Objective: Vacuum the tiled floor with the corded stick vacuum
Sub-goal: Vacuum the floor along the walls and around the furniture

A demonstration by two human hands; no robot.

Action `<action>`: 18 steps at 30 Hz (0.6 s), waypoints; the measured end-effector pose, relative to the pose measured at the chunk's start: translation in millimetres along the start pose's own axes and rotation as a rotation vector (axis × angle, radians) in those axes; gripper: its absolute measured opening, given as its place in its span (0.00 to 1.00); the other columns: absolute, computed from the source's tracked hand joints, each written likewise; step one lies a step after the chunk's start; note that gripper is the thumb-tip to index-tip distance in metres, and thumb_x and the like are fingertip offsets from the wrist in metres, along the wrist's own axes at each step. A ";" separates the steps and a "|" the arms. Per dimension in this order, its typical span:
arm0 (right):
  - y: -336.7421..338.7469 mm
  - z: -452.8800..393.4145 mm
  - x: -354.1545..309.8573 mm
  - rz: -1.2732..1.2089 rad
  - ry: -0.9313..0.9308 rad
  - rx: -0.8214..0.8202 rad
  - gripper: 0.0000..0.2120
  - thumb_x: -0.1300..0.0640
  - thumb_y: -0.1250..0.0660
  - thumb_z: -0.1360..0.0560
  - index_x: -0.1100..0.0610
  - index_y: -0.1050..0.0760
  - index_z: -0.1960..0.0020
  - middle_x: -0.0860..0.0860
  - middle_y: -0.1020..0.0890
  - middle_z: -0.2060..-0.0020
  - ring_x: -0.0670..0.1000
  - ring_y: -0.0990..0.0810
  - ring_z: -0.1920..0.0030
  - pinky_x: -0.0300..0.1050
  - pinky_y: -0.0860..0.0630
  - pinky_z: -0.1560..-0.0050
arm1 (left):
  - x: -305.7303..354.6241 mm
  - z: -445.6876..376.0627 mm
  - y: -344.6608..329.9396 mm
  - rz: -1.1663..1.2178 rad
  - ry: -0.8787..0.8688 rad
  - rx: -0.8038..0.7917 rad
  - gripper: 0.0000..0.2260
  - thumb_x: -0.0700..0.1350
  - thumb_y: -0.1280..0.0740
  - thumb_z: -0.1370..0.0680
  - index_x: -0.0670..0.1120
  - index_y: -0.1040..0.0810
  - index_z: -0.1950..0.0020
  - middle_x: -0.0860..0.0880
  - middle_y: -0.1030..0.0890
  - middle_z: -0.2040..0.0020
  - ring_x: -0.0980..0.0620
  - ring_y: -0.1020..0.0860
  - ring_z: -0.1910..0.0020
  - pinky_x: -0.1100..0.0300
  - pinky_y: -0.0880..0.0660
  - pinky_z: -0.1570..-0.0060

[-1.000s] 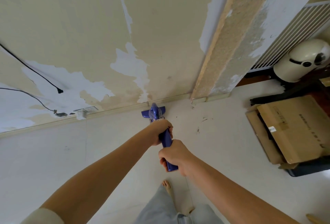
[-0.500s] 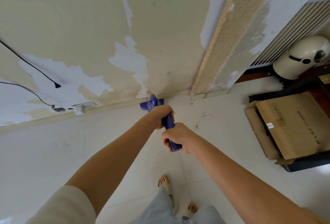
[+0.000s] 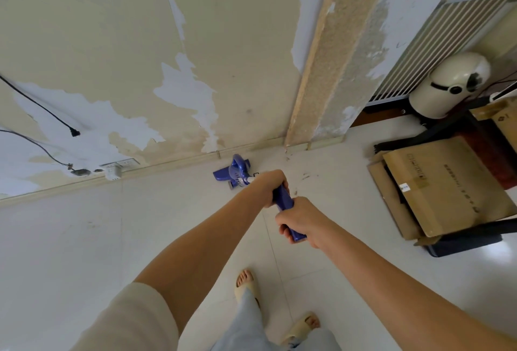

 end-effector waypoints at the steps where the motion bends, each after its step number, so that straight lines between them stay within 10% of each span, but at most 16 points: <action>1: 6.9 7.6 5.2 -0.020 0.003 0.004 0.07 0.69 0.38 0.27 0.63 0.30 0.50 0.55 0.24 0.70 0.47 0.29 0.75 0.37 0.30 0.77 | -4.1 5.7 -9.0 -0.002 0.005 -0.008 0.09 0.32 0.41 0.26 0.40 0.33 0.66 0.44 0.29 0.68 0.49 0.31 0.69 0.60 0.29 0.57; 18: 6.8 -13.1 28.6 -0.052 0.029 -0.011 0.08 0.69 0.38 0.29 0.62 0.30 0.51 0.55 0.24 0.71 0.49 0.28 0.75 0.40 0.28 0.74 | -16.5 -4.5 -22.3 0.036 -0.007 -0.013 0.08 0.33 0.39 0.24 0.41 0.31 0.62 0.46 0.29 0.70 0.52 0.31 0.71 0.61 0.29 0.66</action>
Point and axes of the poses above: each hand's wrist, its own z-axis away from the middle knuckle, its own y-axis out of the back of the hand, x = y × z, the point moved 8 cm from there along -z, towards the middle knuckle
